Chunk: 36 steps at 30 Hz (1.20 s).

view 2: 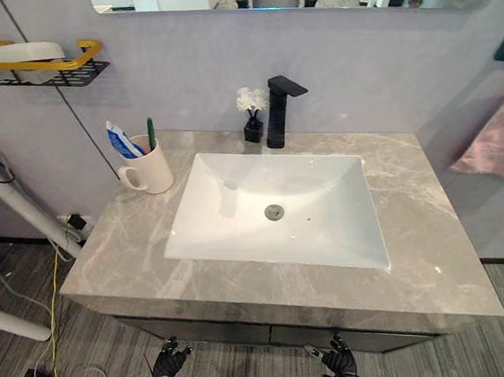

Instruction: Organize washtable

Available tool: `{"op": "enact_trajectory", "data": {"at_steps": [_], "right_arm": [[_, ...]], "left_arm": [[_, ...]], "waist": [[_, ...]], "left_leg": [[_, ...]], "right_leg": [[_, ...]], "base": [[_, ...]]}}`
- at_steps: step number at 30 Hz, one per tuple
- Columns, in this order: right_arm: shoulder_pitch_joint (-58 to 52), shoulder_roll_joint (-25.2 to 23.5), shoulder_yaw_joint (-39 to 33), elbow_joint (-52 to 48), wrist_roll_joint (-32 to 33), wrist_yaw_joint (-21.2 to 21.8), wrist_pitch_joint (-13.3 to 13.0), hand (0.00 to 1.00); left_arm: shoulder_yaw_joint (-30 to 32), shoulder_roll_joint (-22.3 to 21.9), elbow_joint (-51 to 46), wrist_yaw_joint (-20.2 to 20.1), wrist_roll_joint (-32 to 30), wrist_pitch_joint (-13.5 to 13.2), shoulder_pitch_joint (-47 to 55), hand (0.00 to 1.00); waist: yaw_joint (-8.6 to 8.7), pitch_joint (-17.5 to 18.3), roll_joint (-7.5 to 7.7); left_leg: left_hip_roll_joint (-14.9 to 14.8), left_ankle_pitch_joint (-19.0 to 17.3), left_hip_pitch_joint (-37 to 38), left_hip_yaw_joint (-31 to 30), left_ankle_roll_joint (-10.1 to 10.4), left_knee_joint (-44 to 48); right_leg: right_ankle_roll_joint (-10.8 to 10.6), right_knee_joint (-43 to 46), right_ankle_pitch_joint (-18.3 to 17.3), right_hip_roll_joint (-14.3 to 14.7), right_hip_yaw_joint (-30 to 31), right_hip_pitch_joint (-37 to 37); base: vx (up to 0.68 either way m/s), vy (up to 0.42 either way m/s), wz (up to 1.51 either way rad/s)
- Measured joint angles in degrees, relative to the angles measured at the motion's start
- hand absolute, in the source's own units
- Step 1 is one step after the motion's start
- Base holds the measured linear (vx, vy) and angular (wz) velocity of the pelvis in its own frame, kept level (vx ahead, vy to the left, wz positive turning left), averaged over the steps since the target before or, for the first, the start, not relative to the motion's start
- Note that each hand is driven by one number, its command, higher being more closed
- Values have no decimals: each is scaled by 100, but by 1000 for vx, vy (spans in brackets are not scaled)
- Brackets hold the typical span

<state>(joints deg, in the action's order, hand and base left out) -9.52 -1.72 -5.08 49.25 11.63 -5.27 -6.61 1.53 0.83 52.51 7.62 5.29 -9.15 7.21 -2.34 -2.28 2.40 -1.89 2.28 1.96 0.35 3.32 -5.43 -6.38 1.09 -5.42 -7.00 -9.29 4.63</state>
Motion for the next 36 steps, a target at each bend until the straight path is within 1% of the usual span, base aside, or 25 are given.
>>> {"op": "enact_trajectory", "data": {"at_steps": [3,5,7,9,11,12,13,14,15,16,17,18,19,20,21,22,24,26,29,31,32,33,34,35,36], "right_arm": [[185,41,87,123,5,19,2,0],[242,40,173,220,11,23,19,0],[261,27,193,189,39,8,41,0],[282,76,176,151,165,-80,77,0],[280,207,231,-24,166,-83,89,0],[275,297,337,-406,159,-102,220,0],[284,323,421,-691,-382,-342,304,0],[267,331,397,-833,-573,-420,337,0],[164,358,407,-1079,-779,-552,324,0],[-149,459,552,-1482,-1041,-570,206,0],[-265,459,548,-1440,-1064,-492,-10,0],[-392,460,536,-1246,-1173,-455,-355,0],[-331,399,234,-917,-796,-196,-467,0],[-156,273,-145,-505,-474,-121,-456,0],[11,210,-448,-43,-303,-112,-409,0],[82,247,-454,99,-260,-106,-401,0],[161,215,-446,210,-200,-82,-374,0],[184,221,-378,213,-200,-62,-352,0],[441,232,-134,225,-168,40,-313,0],[500,204,20,240,-79,85,-296,0],[500,244,38,207,-39,143,-298,0],[493,308,34,158,30,193,-292,0],[432,265,34,188,133,250,-295,0],[398,279,47,173,189,280,-291,0],[263,399,20,87,313,305,-321,0]], "left_arm": [[-213,60,66,-1,-57,5,-89,0],[-262,61,140,1,-137,7,-175,0],[-323,36,98,2,-150,3,-233,0],[-324,23,-78,5,-153,-3,-386,0],[-322,0,-229,22,-152,-10,-385,0],[-323,-22,-275,22,-155,-3,-369,0],[-335,-39,-262,18,-166,8,-379,0],[-339,-60,-255,4,-220,3,-407,0],[-394,-60,-267,-20,-344,4,-464,0],[-562,-23,-243,-26,-403,-10,-483,0],[-614,-5,-221,-31,-408,-1,-468,0],[-648,21,-208,-52,-456,-3,-414,0],[-801,40,-122,-66,-497,2,-394,0],[-993,85,-128,-94,-502,-3,-410,0],[-1264,139,-135,-128,-556,-16,-439,0],[-1351,137,-130,-133,-593,-16,-457,0],[-1453,197,21,-124,-616,25,-452,0],[-1440,252,22,-110,-616,22,-374,0],[-1269,434,113,-46,-618,-5,-363,0],[-1128,474,161,7,-615,-3,-334,0],[-1050,480,166,3,-611,0,-326,0],[-1001,493,247,2,-612,-3,-343,0],[-774,533,256,-3,-614,2,-391,0],[-634,561,226,6,-574,-21,-370,0],[-522,546,237,34,-585,-4,-277,0]], "waist": [[-7,-57,-12],[-22,-121,18],[-35,-258,30],[-176,-563,26],[-202,-661,-16],[-207,-713,-129],[-141,-726,-132],[-122,-741,-102],[-127,-800,-89],[-108,-788,-163],[-75,-782,-173],[129,-770,-179],[419,-744,-246],[513,-715,-272],[507,-697,-244],[505,-694,-252],[468,-695,-225],[455,-693,-216],[334,-704,-207],[321,-717,-233],[327,-748,-274],[348,-745,-252],[441,-799,29],[416,-814,-1],[422,-823,-238]], "left_leg": [[19,49,-161,-149,-31,6],[78,121,-234,-367,-57,7],[171,269,-381,-862,-50,9],[268,391,-736,-1460,15,225],[288,462,-1018,-1712,65,290],[259,351,-1257,-1617,-243,212],[228,-136,-1362,-1121,-956,-17],[226,-463,-1414,-725,-1161,23],[154,-414,-1675,-164,-1059,488],[-75,-327,-1762,709,-934,1545],[-206,-330,-1623,1138,-936,1768],[-356,-370,-1409,1682,-896,1955],[-384,-272,-1337,2068,-742,1796],[-325,-162,-1258,2256,-597,1575],[-234,-58,-1102,2310,-472,1095],[-202,-30,-1021,2322,-432,890],[-55,199,-951,2006,-432,476],[42,248,-882,1793,-472,427],[162,282,-836,1586,-510,429],[314,365,-852,1404,-567,289],[374,325,-930,1256,-589,227],[480,-27,-1043,1070,-417,260],[675,-406,-1436,1004,-899,1753],[632,-755,-1563,925,-1062,2622],[469,-1680,-1222,560,-780,2784]], "right_leg": [[9,193,-18,5,107,-214],[20,226,-84,-37,-95,-180],[60,541,-353,-115,-508,-181],[154,954,-667,-143,-977,-301],[171,1242,-798,-185,-1253,-534],[218,1411,-829,-173,-1422,-712],[270,1334,-858,-190,-1360,-897],[390,1202,-814,-220,-1253,-988],[292,1108,-533,-333,-1370,-1049],[313,1208,-511,-436,-1464,-1059],[314,1260,-512,-456,-1476,-1012],[317,1319,-528,-499,-1597,-911],[305,1422,-535,-518,-1827,-838],[305,1476,-535,-521,-1919,-840],[302,1426,-533,-574,-2132,-811],[284,1391,-545,-559,-2270,-774],[166,1292,-482,-548,-2646,-590],[153,1244,-474,-571,-2706,-399],[73,1211,-449,-633,-2684,-267],[-56,1220,-633,-638,-2687,-284],[-22,1351,-920,-546,-2494,-333],[203,1285,-1162,-256,-1808,-500],[390,1662,-1549,-286,-1027,-843],[430,1957,-1701,-159,-641,-913],[498,2021,-1672,332,-236,-741]], "base": [[-27,9,9],[-74,-11,68],[-76,-49,116],[-116,-91,149],[-151,-97,108],[-176,-78,78],[-165,-75,69],[-134,-38,73],[-53,-10,66],[-40,3,50],[19,8,35],[44,22,62],[22,68,85],[-5,120,104],[-25,137,74],[-29,150,88],[-60,112,94],[-70,84,72],[-121,88,30],[-166,87,38],[-195,65,91],[-138,62,146],[-51,17,140],[48,-36,130],[41,-39,95]]}}
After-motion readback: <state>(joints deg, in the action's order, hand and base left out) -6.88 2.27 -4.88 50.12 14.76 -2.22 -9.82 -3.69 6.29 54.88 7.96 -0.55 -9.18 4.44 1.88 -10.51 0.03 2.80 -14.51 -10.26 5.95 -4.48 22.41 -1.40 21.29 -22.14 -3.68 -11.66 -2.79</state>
